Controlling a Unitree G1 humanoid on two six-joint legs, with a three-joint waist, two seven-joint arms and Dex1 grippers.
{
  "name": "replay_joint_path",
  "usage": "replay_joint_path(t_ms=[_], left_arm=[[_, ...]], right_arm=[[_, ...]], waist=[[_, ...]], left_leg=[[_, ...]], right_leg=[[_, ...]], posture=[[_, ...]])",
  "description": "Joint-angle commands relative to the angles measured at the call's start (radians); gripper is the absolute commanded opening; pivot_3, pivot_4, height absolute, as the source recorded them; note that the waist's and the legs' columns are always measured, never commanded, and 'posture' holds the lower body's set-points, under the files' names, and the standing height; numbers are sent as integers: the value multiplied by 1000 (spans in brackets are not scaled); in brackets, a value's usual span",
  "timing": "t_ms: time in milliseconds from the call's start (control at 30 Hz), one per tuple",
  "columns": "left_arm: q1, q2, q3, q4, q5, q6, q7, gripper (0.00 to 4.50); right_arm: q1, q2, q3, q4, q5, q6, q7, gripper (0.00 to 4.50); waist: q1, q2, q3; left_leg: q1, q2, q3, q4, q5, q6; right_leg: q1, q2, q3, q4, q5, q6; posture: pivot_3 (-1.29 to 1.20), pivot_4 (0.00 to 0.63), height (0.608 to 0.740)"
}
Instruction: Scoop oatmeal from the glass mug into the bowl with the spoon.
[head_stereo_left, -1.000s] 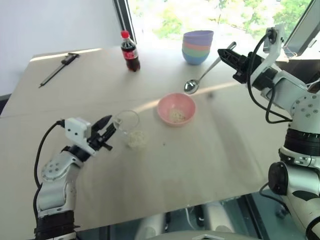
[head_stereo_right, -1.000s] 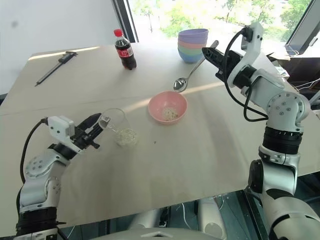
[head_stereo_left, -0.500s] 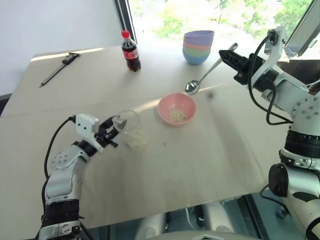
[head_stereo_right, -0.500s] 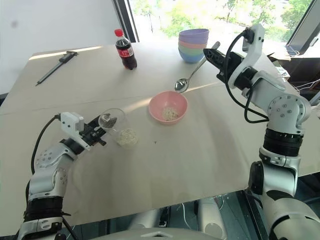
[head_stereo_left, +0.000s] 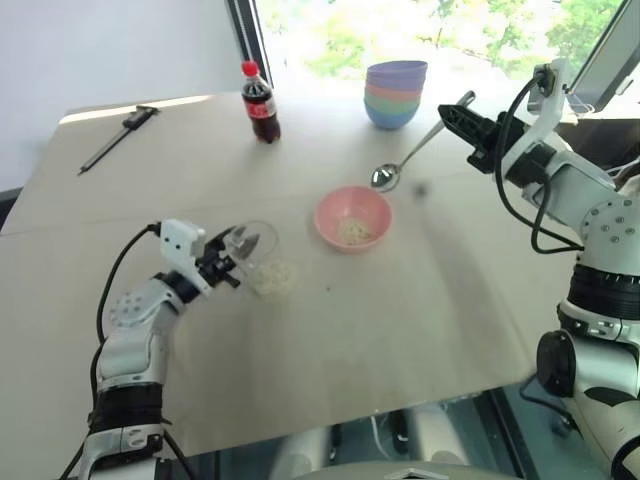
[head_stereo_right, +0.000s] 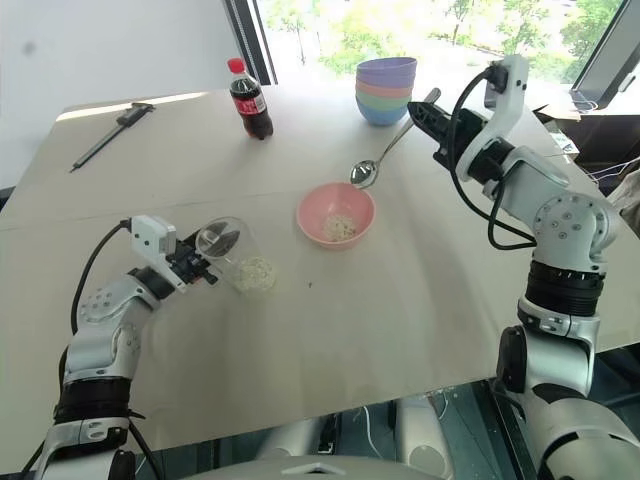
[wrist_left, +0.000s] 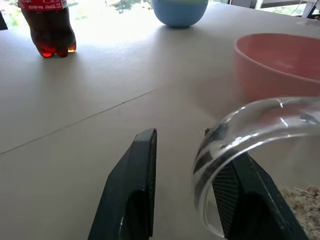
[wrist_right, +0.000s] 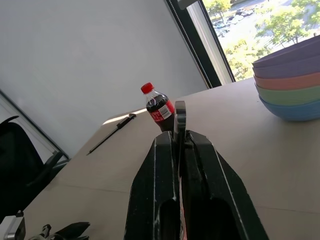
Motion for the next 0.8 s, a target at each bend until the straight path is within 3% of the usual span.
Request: replay_joint_path(t_ms=[33,367,400,500,800], left_arm=[[-20,9,1,2,-3,-24,-7,1610],[-57,12,-10,54,1,-43,-32,1610],[-59,11,-10,57,-2,-44,-35,1059],[-64,13,-13,64,-3,-47,-38,22],[-69,19,-23,68,-7,-49,-40,22]], right_arm=[[-9,1,-21,-51,12,-23,-1,0],[-11,8,-16,-55,9,-27,-7,0],[-11,9,-15,-56,9,-28,-8,0],[-10,13,-15,-57,9,-30,-11,0],[-10,19,-14,-62,10,-31,-11,0]], waist=[[0,0,0],[0,0,0],[0,0,0],[1,0,-1],[0,2,-1]], left_leg=[[0,0,0,0,0,0],[0,0,0,0,0,0],[0,0,0,0,0,0],[0,0,0,0,0,0],[1,0,0,0,0,0]], right_leg=[[0,0,0,0,0,0],[0,0,0,0,0,0],[0,0,0,0,0,0],[0,0,0,0,0,0],[0,0,0,1,0,0]], posture=[[0,150,740],[0,150,740],[0,150,740],[0,150,740],[0,150,740]])
